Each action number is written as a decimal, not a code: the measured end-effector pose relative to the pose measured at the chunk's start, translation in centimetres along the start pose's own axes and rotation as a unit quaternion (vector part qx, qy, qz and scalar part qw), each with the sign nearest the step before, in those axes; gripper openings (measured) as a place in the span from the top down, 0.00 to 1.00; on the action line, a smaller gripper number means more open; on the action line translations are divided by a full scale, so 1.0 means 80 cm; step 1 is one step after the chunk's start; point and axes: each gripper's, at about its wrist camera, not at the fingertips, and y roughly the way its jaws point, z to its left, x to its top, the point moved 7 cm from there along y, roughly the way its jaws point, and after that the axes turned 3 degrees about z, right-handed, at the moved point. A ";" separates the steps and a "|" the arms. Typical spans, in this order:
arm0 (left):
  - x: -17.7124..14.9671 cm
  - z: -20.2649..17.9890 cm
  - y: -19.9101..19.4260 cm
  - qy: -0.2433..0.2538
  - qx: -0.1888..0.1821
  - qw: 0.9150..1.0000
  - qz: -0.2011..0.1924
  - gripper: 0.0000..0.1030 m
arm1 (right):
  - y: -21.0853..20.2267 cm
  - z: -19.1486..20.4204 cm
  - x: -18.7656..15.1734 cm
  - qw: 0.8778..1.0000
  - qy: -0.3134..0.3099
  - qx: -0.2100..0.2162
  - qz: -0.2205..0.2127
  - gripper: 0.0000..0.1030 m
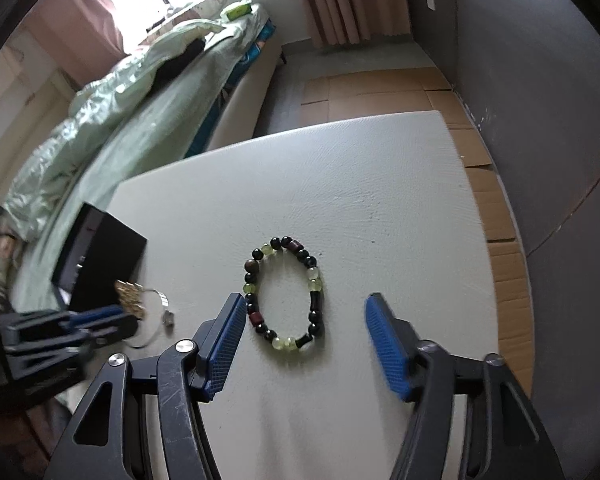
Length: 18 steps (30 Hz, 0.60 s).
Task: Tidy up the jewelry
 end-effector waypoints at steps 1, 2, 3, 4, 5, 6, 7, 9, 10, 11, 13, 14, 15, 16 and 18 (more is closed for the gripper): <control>0.004 0.003 -0.003 0.001 -0.002 1.000 -0.002 0.83 | 0.000 0.002 0.000 1.000 -0.007 -0.012 -0.003 0.59; 0.003 0.004 -0.010 0.000 -0.006 1.000 -0.005 0.83 | 0.002 0.003 0.000 1.000 -0.015 -0.024 -0.001 0.67; 0.001 0.005 -0.016 -0.001 -0.012 1.000 -0.006 0.83 | 0.002 0.005 -0.001 0.999 -0.028 -0.043 -0.001 0.71; 0.002 0.006 -0.018 -0.001 -0.017 1.000 -0.006 0.83 | 0.002 0.005 -0.002 0.998 -0.035 -0.054 -0.001 0.79; 0.003 0.006 -0.021 -0.002 -0.024 1.000 -0.005 0.83 | 0.001 0.004 -0.002 0.997 -0.041 -0.063 0.000 0.89; 0.004 0.007 -0.026 -0.003 -0.031 1.000 -0.004 0.83 | 0.001 0.004 -0.003 0.997 -0.042 -0.064 0.001 0.90; 0.006 0.008 -0.031 -0.004 -0.033 0.999 -0.006 0.83 | 0.000 0.003 -0.003 0.998 -0.041 -0.057 0.001 0.91; 0.009 0.009 -0.039 -0.005 -0.036 0.999 -0.012 0.83 | -0.002 0.003 -0.005 0.999 -0.035 -0.040 0.000 0.91; 0.011 0.011 -0.043 -0.005 -0.040 0.999 -0.014 0.83 | -0.006 0.003 -0.005 0.999 -0.034 -0.036 -0.004 0.91; 0.012 0.011 -0.048 -0.006 -0.043 0.999 -0.016 0.83 | -0.011 0.004 -0.004 0.999 -0.033 -0.030 -0.011 0.91; 0.015 0.012 -0.056 -0.007 -0.046 0.999 -0.021 0.83 | -0.022 0.007 -0.001 0.999 -0.026 -0.006 -0.023 0.91; 0.016 0.012 -0.059 -0.006 -0.046 0.999 -0.024 0.83 | -0.030 0.009 0.001 0.999 -0.020 0.012 -0.031 0.91; 0.017 0.016 -0.063 -0.005 -0.045 0.999 -0.027 0.83 | -0.036 0.011 0.002 0.999 -0.017 0.023 -0.037 0.91; 0.018 0.021 -0.069 -0.005 -0.046 0.998 -0.031 0.83 | -0.043 0.014 0.004 0.998 -0.012 0.039 -0.045 0.91; 0.020 0.027 -0.078 -0.005 -0.043 0.998 -0.037 0.83 | -0.056 0.020 0.010 0.996 -0.004 0.068 -0.060 0.91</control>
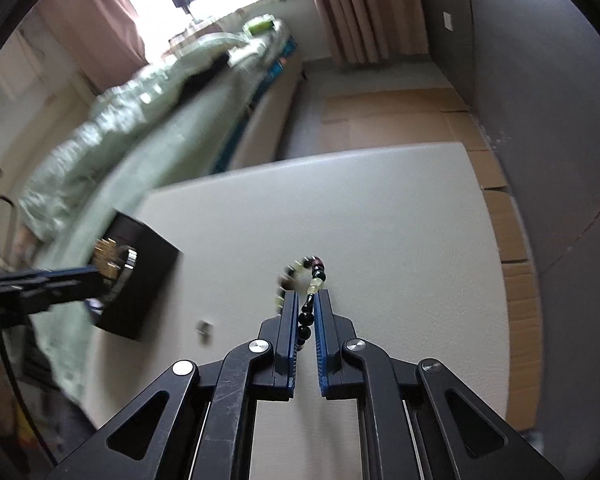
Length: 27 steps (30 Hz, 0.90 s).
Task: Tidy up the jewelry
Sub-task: 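Carry the pendant into the box with the left gripper while the right gripper carries the bracelet there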
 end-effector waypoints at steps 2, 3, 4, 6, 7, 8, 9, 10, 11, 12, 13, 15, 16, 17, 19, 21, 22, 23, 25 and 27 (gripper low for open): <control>0.003 0.004 -0.007 0.000 0.005 1.000 -0.006 0.83 | -0.004 0.009 0.006 1.000 0.006 0.023 -0.010 0.91; 0.003 0.007 -0.011 0.000 0.007 1.000 -0.009 0.83 | -0.009 0.014 0.009 0.999 0.010 0.039 -0.015 0.91; 0.005 0.010 -0.014 -0.001 0.009 1.000 -0.011 0.83 | -0.008 0.021 0.011 0.999 0.012 0.049 -0.018 0.91; 0.006 0.019 -0.020 -0.003 0.015 1.000 -0.016 0.83 | -0.010 0.034 0.017 0.998 0.013 0.065 -0.024 0.91; 0.007 0.025 -0.023 -0.005 0.019 1.000 -0.020 0.83 | -0.009 0.040 0.019 0.997 0.012 0.069 -0.026 0.91; 0.008 0.029 -0.025 -0.006 0.023 0.999 -0.022 0.83 | -0.010 0.045 0.021 0.997 0.011 0.073 -0.029 0.91; 0.009 0.035 -0.027 -0.007 0.027 0.999 -0.024 0.83 | -0.010 0.053 0.023 0.996 0.009 0.079 -0.031 0.91; 0.009 0.040 -0.027 -0.008 0.031 0.999 -0.025 0.83 | -0.010 0.060 0.026 0.996 0.008 0.085 -0.035 0.91; 0.009 0.045 -0.027 -0.009 0.035 0.999 -0.026 0.83 | -0.011 0.068 0.029 0.995 0.006 0.093 -0.038 0.91; 0.009 0.050 -0.026 -0.010 0.039 0.999 -0.026 0.83 | -0.010 0.076 0.032 0.994 0.005 0.101 -0.042 0.91; 0.008 0.055 -0.025 -0.011 0.043 0.999 -0.026 0.83 | -0.011 0.081 0.034 0.993 0.004 0.106 -0.045 0.91; 0.007 0.066 -0.021 -0.014 0.048 0.998 -0.024 0.83 | -0.011 0.095 0.038 0.992 0.002 0.118 -0.051 0.91; 0.006 0.072 -0.017 -0.016 0.051 0.998 -0.023 0.83 | -0.011 0.102 0.040 0.991 0.001 0.124 -0.054 0.91; 0.006 0.077 -0.014 -0.016 0.052 0.998 -0.023 0.82 | -0.011 0.109 0.042 0.990 -0.001 0.130 -0.056 0.91; 0.006 0.087 -0.006 -0.021 0.051 0.998 -0.021 0.82 | -0.011 0.124 0.045 0.988 -0.005 0.144 -0.062 0.91; 0.004 0.096 0.003 -0.026 0.052 0.998 -0.007 0.80 | -0.011 0.140 0.048 0.985 -0.011 0.158 -0.066 0.91; 0.002 0.099 0.006 -0.029 0.052 0.998 0.001 0.73 | -0.011 0.145 0.048 0.984 -0.014 0.163 -0.067 0.91; -0.001 0.105 0.011 -0.036 0.048 0.998 0.011 0.63 | -0.010 0.154 0.049 0.983 -0.018 0.170 -0.067 0.91; -0.002 0.113 0.010 -0.044 0.043 0.998 0.007 0.50 | -0.007 0.169 0.050 0.982 -0.024 0.177 -0.066 0.91; -0.003 0.119 0.004 -0.046 0.045 0.998 -0.002 0.45 | 0.001 0.183 0.050 0.980 -0.029 0.187 -0.063 0.91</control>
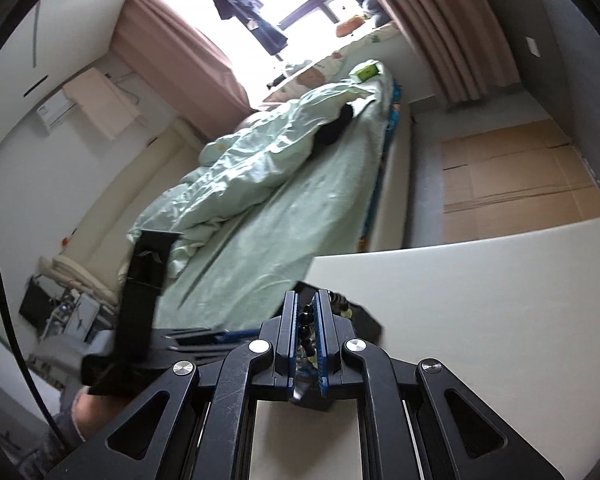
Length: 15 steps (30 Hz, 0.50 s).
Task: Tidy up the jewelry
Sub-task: 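Carry the pendant into the box with the left gripper while the right gripper carries the bracelet there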
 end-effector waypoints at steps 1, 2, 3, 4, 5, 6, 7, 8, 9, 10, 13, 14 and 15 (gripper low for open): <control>0.000 0.004 -0.003 -0.002 0.001 1.000 -0.003 0.45 | 0.005 0.003 0.000 1.000 0.001 0.005 0.002 0.91; -0.001 0.007 -0.005 -0.004 0.001 1.000 -0.004 0.45 | 0.010 0.006 0.000 1.000 0.001 0.009 0.005 0.91; -0.001 0.011 -0.007 -0.006 0.000 1.000 -0.005 0.45 | 0.017 0.009 -0.001 1.000 0.001 0.012 0.008 0.91; -0.002 0.016 -0.011 -0.009 0.000 1.000 -0.008 0.45 | 0.023 0.011 -0.002 1.000 0.002 0.015 0.012 0.91; -0.002 0.019 -0.013 -0.010 0.002 1.000 -0.010 0.45 | 0.030 0.012 -0.002 1.000 0.003 0.017 0.015 0.91; -0.002 0.024 -0.016 -0.010 0.005 1.000 -0.014 0.45 | 0.036 0.014 -0.003 1.000 0.004 0.021 0.018 0.91; -0.003 0.028 -0.020 -0.011 0.006 1.000 -0.016 0.45 | 0.042 0.017 -0.003 0.999 0.005 0.026 0.021 0.91; -0.003 0.031 -0.022 -0.012 0.007 1.000 -0.019 0.45 | 0.047 0.019 -0.003 0.999 0.006 0.032 0.022 0.91; -0.003 0.034 -0.024 -0.014 0.007 1.000 -0.022 0.45 | 0.051 0.021 -0.003 0.999 0.007 0.037 0.023 0.91; -0.004 0.037 -0.027 -0.015 0.006 1.000 -0.026 0.45 | 0.055 0.025 -0.002 0.999 0.006 0.044 0.022 0.91; -0.004 0.042 -0.034 -0.018 0.003 0.999 -0.039 0.45 | 0.065 0.034 0.000 0.999 0.001 0.045 0.026 0.86; -0.005 0.043 -0.036 -0.019 0.001 0.999 -0.045 0.45 | 0.069 0.035 -0.002 0.998 0.004 0.046 0.033 0.62; -0.005 0.044 -0.038 -0.018 -0.002 0.999 -0.050 0.45 | 0.073 0.033 -0.004 0.998 0.009 0.039 0.040 0.46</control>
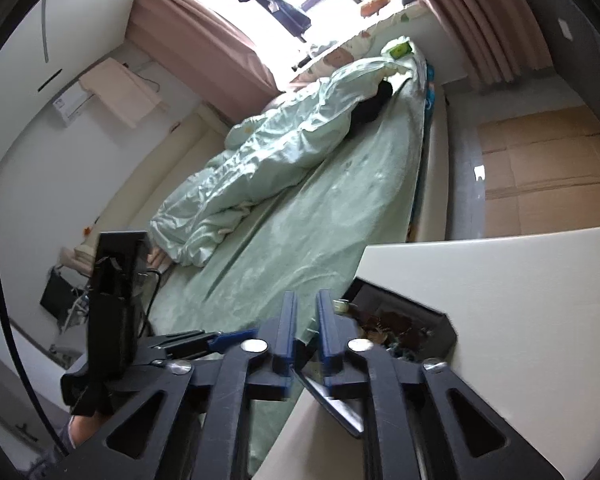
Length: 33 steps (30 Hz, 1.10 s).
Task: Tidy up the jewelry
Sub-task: 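Carry the pendant into the box with the left gripper while the right gripper carries the bracelet there, then open both grippers over the box and withdraw them, then grasp the small silver ring on the table with the left gripper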
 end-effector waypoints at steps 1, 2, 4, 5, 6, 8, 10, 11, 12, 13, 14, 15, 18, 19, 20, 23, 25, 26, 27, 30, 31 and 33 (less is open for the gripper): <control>0.000 0.000 -0.002 0.001 -0.003 1.000 -0.003 0.45 | -0.001 -0.002 0.000 1.000 0.001 -0.009 -0.004 0.28; 0.000 -0.001 -0.005 0.001 -0.007 1.000 -0.008 0.45 | -0.004 -0.006 0.000 1.000 -0.001 -0.021 -0.011 0.27; 0.000 -0.003 -0.011 0.005 -0.010 1.000 -0.025 0.45 | -0.010 -0.013 -0.001 1.000 0.005 -0.028 -0.012 0.27; -0.001 -0.005 -0.014 0.007 -0.012 0.999 -0.036 0.45 | -0.015 -0.018 -0.001 0.999 0.010 -0.032 -0.015 0.27; -0.002 -0.007 -0.017 0.011 -0.012 0.999 -0.049 0.45 | -0.020 -0.022 0.000 0.999 0.012 -0.038 -0.019 0.27; -0.004 -0.013 -0.020 0.021 -0.004 0.997 -0.070 0.45 | -0.035 -0.030 0.000 0.998 0.011 -0.053 -0.032 0.27; -0.007 -0.020 -0.017 0.023 -0.008 0.997 -0.073 0.45 | -0.055 -0.039 -0.001 0.996 0.009 -0.073 -0.047 0.27; -0.009 -0.024 -0.016 0.023 -0.017 0.997 -0.073 0.45 | -0.067 -0.044 -0.003 0.994 0.007 -0.089 -0.057 0.27; -0.011 -0.031 -0.015 0.026 -0.030 0.997 -0.072 0.45 | -0.077 -0.047 -0.003 0.993 0.005 -0.100 -0.066 0.27; -0.013 -0.036 -0.016 0.029 -0.036 0.996 -0.074 0.45 | -0.089 -0.052 -0.004 0.991 0.002 -0.112 -0.076 0.27; -0.014 -0.043 -0.018 0.035 -0.041 0.995 -0.081 0.45 | -0.101 -0.056 -0.006 0.989 -0.002 -0.124 -0.086 0.27; -0.015 -0.048 -0.020 0.040 -0.043 0.994 -0.089 0.45 | -0.112 -0.061 -0.006 0.986 -0.005 -0.137 -0.095 0.27; -0.016 -0.065 -0.023 0.048 -0.048 0.993 -0.101 0.45 | -0.139 -0.075 -0.012 0.977 -0.008 -0.179 -0.114 0.23; -0.017 -0.071 -0.023 0.047 -0.055 0.992 -0.101 0.45 | -0.144 -0.079 -0.014 0.975 -0.008 -0.190 -0.116 0.20; -0.018 -0.078 -0.023 0.049 -0.061 0.992 -0.101 0.45 | -0.151 -0.085 -0.017 0.973 -0.008 -0.199 -0.117 0.20; -0.023 -0.101 -0.023 0.072 -0.072 0.989 -0.106 0.42 | -0.165 -0.099 -0.025 0.970 -0.003 -0.218 -0.108 0.20; -0.026 -0.116 -0.021 0.080 -0.081 0.988 -0.104 0.28 | -0.177 -0.110 -0.031 0.967 -0.002 -0.234 -0.102 0.18; -0.027 -0.122 -0.020 0.082 -0.085 0.988 -0.104 0.24 | -0.184 -0.116 -0.034 0.964 0.001 -0.244 -0.101 0.14; -0.028 -0.126 -0.021 0.083 -0.090 0.987 -0.106 0.22 | -0.189 -0.122 -0.036 0.963 0.004 -0.251 -0.101 0.11; -0.029 -0.144 -0.019 0.094 -0.097 0.985 -0.107 0.13 | -0.211 -0.137 -0.043 0.961 0.022 -0.255 -0.102 0.05; -0.030 -0.152 -0.016 0.099 -0.100 0.984 -0.105 0.12 | -0.216 -0.138 -0.045 0.962 0.026 -0.253 -0.102 0.00; -0.032 -0.162 -0.010 0.106 -0.101 0.984 -0.096 0.12 | -0.228 -0.145 -0.049 0.962 0.033 -0.251 -0.105 0.00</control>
